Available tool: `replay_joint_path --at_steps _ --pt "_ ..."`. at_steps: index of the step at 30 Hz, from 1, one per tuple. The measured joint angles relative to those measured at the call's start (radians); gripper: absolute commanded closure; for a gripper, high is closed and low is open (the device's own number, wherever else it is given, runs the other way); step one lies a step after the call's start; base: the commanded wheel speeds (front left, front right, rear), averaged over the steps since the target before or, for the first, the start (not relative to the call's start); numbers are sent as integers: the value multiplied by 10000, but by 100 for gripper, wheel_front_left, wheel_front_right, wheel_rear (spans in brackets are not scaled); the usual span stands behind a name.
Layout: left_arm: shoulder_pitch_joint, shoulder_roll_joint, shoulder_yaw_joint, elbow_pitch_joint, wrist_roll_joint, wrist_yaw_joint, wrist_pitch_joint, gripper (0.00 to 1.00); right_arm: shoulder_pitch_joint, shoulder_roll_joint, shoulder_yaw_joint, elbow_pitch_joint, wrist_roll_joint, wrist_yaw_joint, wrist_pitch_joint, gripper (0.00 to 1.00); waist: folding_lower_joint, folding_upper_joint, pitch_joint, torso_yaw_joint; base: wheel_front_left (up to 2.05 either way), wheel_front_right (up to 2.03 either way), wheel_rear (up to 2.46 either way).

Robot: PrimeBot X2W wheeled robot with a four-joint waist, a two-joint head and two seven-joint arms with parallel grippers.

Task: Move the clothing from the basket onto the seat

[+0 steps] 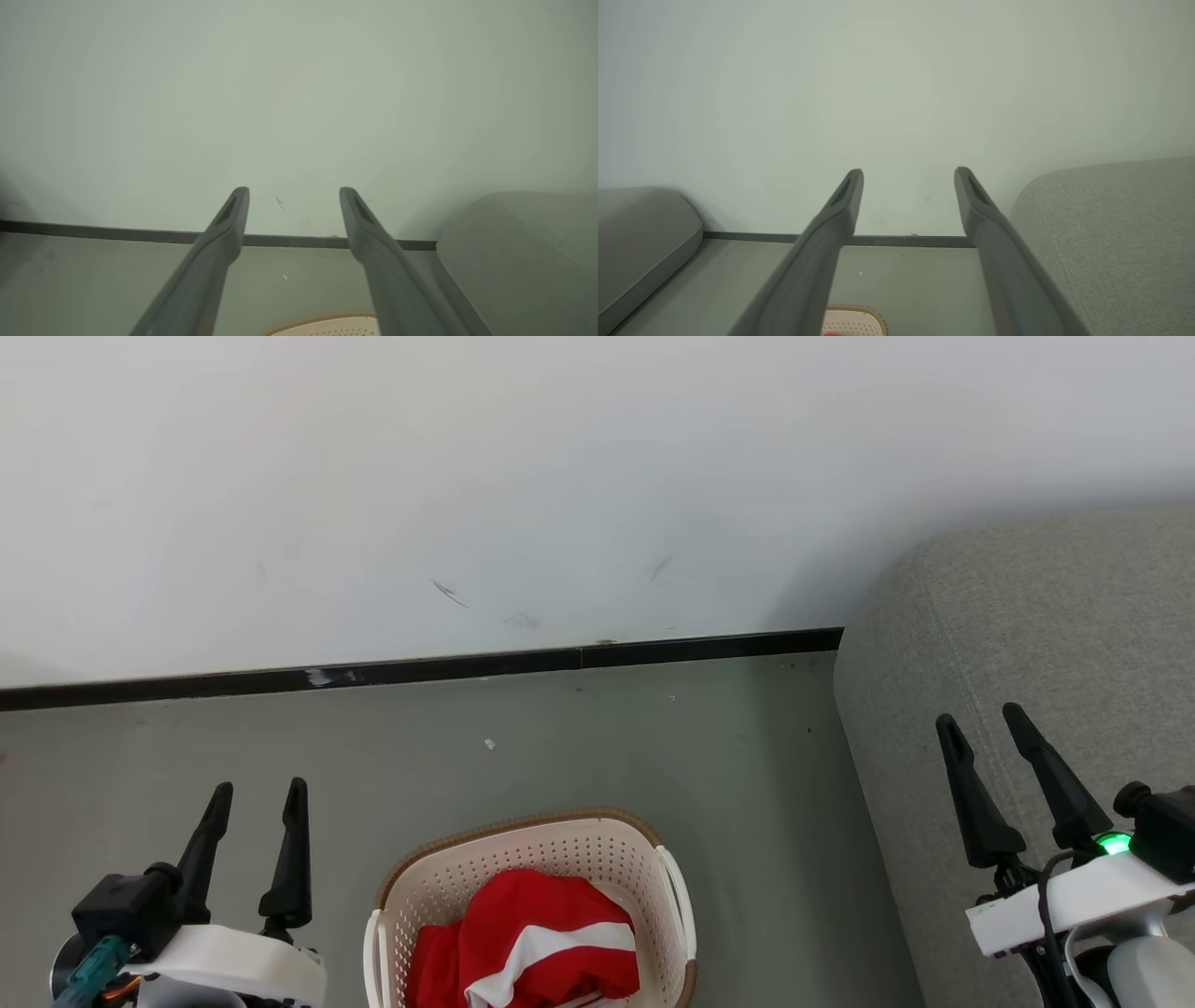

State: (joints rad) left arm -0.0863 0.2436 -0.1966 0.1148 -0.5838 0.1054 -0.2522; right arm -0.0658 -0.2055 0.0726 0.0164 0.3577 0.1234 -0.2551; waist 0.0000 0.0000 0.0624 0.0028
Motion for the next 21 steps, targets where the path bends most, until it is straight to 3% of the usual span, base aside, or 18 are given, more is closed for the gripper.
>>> replay_joint_path --at_steps 21 --pt "-145 0 -1103 713 144 -746 671 0 11 209 123 -408 -4 0 0 0 0 0 730 -215 0 0 0"
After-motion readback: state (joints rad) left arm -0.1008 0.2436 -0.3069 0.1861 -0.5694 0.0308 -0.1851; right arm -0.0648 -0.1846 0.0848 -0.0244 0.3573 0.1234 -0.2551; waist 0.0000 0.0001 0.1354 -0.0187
